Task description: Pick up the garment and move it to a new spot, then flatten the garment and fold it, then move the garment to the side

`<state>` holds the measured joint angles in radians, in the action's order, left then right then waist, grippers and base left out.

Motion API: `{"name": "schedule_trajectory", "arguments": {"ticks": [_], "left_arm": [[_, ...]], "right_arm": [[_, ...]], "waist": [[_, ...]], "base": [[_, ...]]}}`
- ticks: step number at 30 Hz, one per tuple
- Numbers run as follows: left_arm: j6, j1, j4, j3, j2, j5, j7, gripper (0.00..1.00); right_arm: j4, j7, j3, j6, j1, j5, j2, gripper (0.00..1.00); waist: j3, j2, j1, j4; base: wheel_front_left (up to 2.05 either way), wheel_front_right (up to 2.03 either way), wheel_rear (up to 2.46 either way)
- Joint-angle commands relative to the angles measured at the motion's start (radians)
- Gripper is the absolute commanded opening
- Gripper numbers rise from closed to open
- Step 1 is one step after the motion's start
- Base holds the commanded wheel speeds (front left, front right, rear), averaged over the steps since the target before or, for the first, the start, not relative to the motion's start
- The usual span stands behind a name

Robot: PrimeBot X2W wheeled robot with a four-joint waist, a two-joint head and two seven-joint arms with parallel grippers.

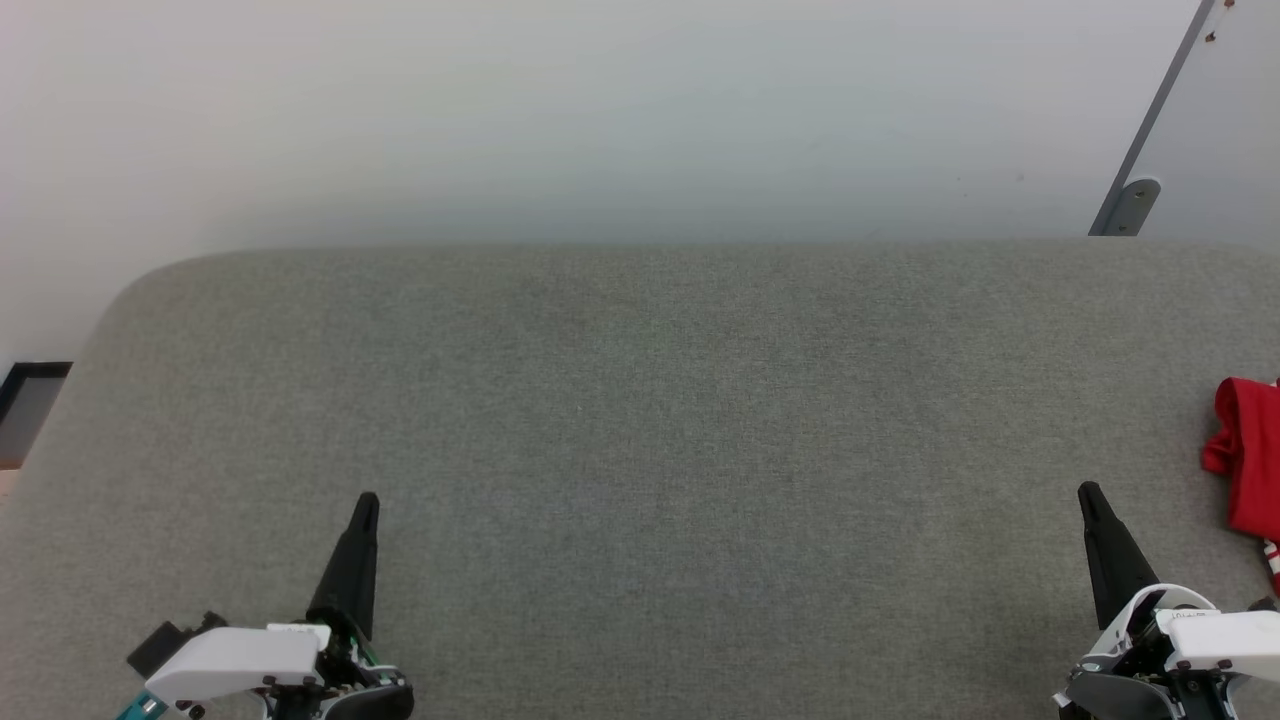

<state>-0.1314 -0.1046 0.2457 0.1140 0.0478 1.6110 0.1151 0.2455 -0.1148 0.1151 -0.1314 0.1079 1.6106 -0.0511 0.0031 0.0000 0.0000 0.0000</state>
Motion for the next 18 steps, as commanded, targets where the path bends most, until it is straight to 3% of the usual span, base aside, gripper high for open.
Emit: {"name": "schedule_trajectory", "arguments": {"ticks": [1, 18], "left_arm": [[0.001, -0.009, -0.002, 0.002, 0.000, 0.004, 0.001, 0.00], [0.001, -0.009, -0.002, 0.001, 0.000, 0.004, 0.001, 0.00]], "right_arm": [[-0.003, -0.002, 0.000, 0.001, 0.002, 0.005, 0.003, 0.00], [-0.003, -0.002, 0.000, 0.001, 0.002, 0.005, 0.003, 0.00]], "waist": [[0.000, 0.0000, 0.0000, 0.000], [0.000, 0.0000, 0.0000, 0.000]], "base": [[0.00, 0.00, 0.00], [0.00, 0.00, 0.00]]}}
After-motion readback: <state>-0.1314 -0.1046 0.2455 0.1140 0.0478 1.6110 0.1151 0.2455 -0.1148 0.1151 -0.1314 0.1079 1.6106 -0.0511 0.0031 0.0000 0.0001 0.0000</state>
